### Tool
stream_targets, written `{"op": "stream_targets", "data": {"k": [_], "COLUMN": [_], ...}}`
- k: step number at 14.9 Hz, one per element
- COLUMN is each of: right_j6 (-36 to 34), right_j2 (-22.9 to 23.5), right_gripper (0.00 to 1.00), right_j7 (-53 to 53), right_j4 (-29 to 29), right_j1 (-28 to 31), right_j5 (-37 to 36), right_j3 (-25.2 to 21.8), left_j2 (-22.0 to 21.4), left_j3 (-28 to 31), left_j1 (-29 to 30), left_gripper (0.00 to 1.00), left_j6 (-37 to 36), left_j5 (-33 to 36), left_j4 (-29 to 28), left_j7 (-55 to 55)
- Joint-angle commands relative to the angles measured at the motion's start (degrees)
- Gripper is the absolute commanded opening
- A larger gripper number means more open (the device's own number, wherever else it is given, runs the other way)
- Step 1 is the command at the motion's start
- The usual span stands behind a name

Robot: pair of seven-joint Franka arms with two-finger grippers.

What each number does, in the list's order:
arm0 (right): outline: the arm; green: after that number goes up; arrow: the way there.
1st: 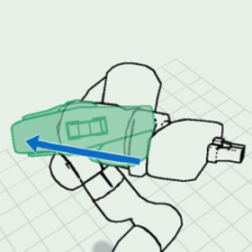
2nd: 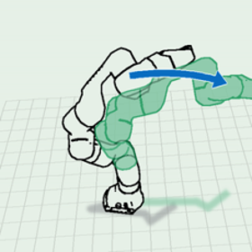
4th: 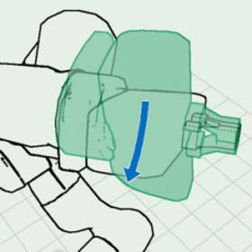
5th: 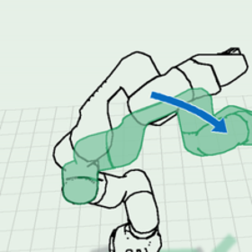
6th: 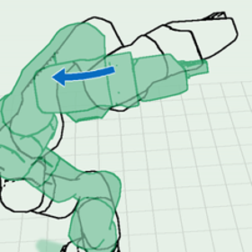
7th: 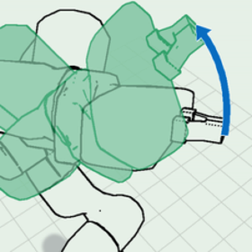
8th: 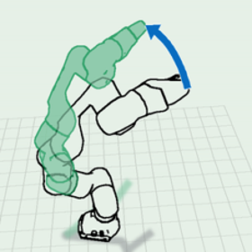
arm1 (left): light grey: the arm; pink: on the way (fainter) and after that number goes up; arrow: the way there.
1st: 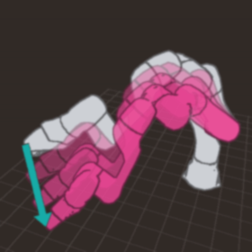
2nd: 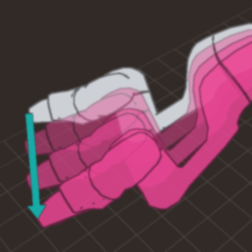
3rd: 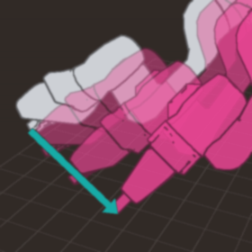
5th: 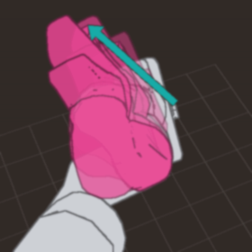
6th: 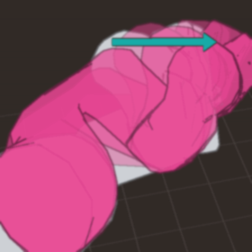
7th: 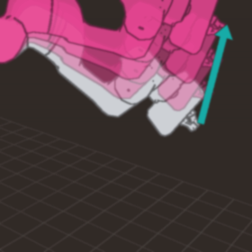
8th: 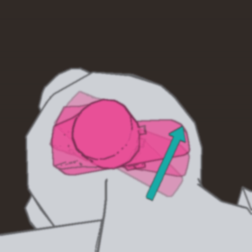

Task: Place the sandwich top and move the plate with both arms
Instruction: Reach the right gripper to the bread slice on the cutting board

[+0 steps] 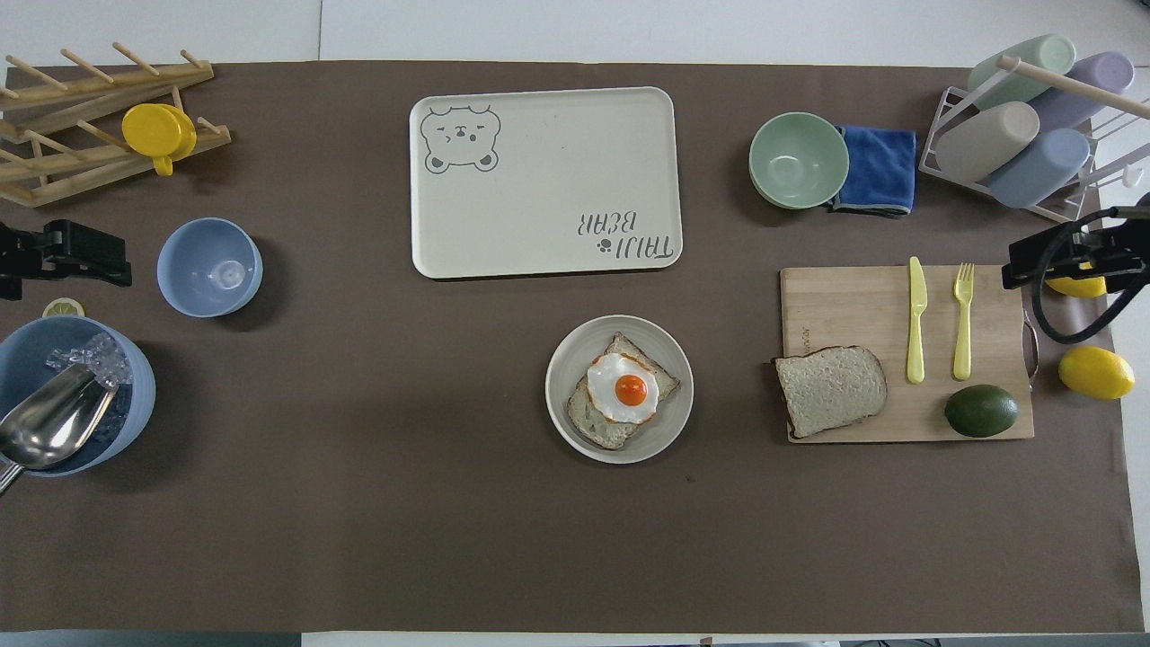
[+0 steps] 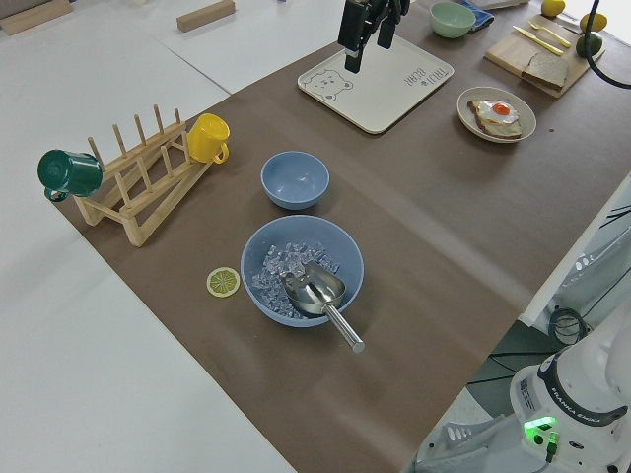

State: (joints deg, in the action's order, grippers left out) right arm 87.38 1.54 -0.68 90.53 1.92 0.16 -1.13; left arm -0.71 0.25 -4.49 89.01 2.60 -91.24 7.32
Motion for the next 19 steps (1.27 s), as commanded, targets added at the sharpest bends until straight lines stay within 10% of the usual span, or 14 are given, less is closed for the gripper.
{"op": "stream_targets", "data": {"k": [1,9,19], "right_j6": [-1.1,6.1,13.1], "right_j2": [0.6,-1.9,17.8], "right_gripper": [1.0,1.0,1.0], "right_j7": [1.0,-4.1,-35.8], "right_j4": [-1.0,7.3,7.8], "right_j1": [0.5,-6.6,-27.4], "right_j5": [0.5,-3.0,-15.4], "right_j3": [0.4,1.5,1.9], "left_j2": [-1.1,-1.1,-1.1], "left_j3": [0.1,0.1,0.1], "left_j1": [-0.3,-0.3,-0.4], "left_gripper": [1.0,1.0,1.0], "left_j6": [0.8,1.0,0.9], "left_j5": [1.1,1.0,1.0], "left_j4": [-1.5,-1.6,-1.5], "left_j7": [-0.5,-0.5,-0.5]}}
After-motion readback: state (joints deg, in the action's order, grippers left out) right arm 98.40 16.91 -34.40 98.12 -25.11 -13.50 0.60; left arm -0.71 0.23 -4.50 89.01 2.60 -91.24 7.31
